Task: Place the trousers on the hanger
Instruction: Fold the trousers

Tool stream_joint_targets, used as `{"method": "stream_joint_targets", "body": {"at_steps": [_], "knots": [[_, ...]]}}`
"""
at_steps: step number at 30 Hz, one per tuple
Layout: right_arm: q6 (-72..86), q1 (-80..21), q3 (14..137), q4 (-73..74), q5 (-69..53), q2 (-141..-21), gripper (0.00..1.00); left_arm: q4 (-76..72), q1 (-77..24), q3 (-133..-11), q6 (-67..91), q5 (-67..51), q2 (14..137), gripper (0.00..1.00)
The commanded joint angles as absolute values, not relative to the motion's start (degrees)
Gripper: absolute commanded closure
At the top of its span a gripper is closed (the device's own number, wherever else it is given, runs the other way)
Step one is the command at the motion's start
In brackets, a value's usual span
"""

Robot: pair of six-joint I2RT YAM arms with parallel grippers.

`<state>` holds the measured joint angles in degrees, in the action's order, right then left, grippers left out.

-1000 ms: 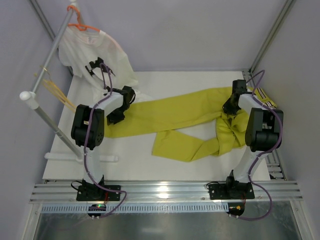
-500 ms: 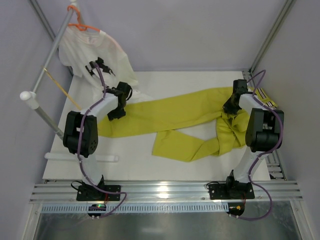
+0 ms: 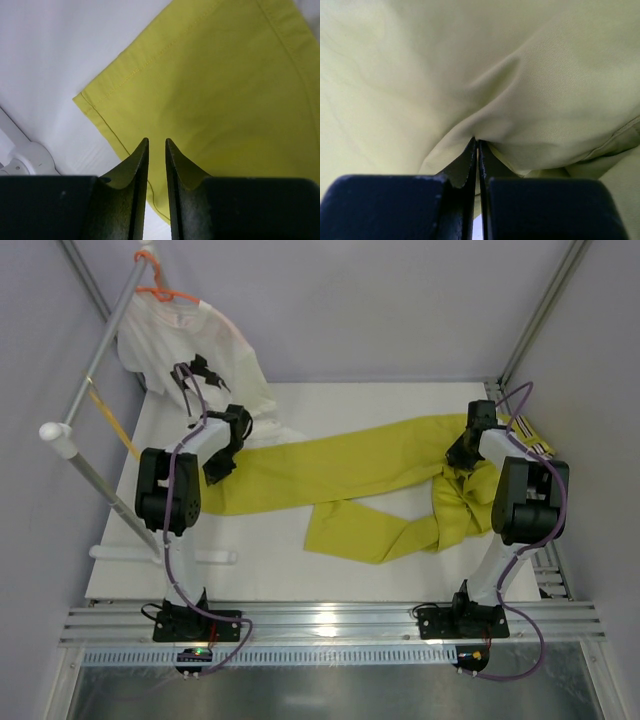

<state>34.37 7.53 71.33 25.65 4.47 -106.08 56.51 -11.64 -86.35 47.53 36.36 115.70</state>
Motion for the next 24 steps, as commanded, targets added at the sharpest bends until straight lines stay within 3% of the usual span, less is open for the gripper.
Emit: {"method": "stream_joint_targets", "body": {"at_steps": [1,10,24], "knots": [[34.5,7.8,71.1,24.8,4.6,-102.4,0.96,56.7,-11.1,-86.9,49.6,37.4,117.1,0.82],[34.1,7.8,70.8,24.4,5.5,-101.5,0.96,63.2,-5.2,-91.1,51.8,38.3,126.2,0.87],[34.7,7.8,68.3,21.2,0.7,-101.5,0.96,68.6,-0.2,-103.3,50.6,42.2,130.0,0.89]]}}
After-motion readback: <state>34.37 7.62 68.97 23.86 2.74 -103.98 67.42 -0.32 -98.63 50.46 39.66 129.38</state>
